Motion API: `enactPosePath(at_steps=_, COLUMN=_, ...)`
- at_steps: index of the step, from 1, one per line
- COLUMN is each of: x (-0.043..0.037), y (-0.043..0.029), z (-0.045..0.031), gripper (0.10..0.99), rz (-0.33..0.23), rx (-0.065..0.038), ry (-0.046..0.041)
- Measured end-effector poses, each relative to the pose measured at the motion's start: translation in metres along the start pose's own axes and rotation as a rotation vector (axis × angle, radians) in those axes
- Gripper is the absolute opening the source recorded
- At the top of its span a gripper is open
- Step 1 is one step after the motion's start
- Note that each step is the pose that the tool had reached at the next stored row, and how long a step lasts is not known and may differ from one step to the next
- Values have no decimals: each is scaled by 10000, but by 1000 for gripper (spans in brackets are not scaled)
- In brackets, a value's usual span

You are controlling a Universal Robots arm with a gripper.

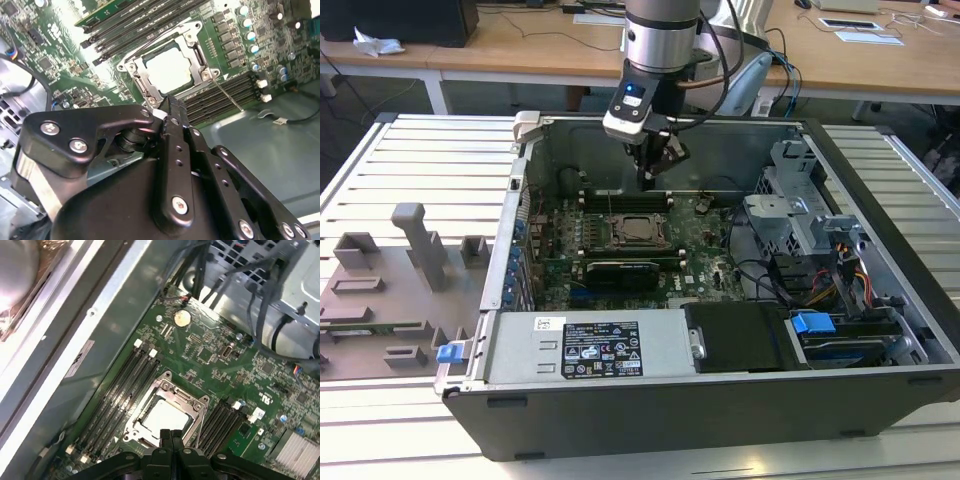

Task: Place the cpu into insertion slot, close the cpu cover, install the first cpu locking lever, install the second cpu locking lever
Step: 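Install the first cpu locking lever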

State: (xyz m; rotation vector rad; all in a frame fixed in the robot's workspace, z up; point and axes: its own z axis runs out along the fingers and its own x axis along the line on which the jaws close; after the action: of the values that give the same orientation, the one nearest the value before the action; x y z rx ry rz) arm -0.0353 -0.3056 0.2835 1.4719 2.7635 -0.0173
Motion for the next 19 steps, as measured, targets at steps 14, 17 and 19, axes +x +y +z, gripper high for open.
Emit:
enactPosePath(at_steps=14, x=0, y=0, z=0, gripper=106, rz=-2812, rx=-41, ry=-13)
enactPosePath(at_steps=17, x=0, y=0, z=0, gripper=106, rz=-3150, rx=-45, ry=-15)
enactPosePath(at_steps=19, x=0, y=0, z=0, gripper=106, rz=-3385, rx=-49, ry=-17)
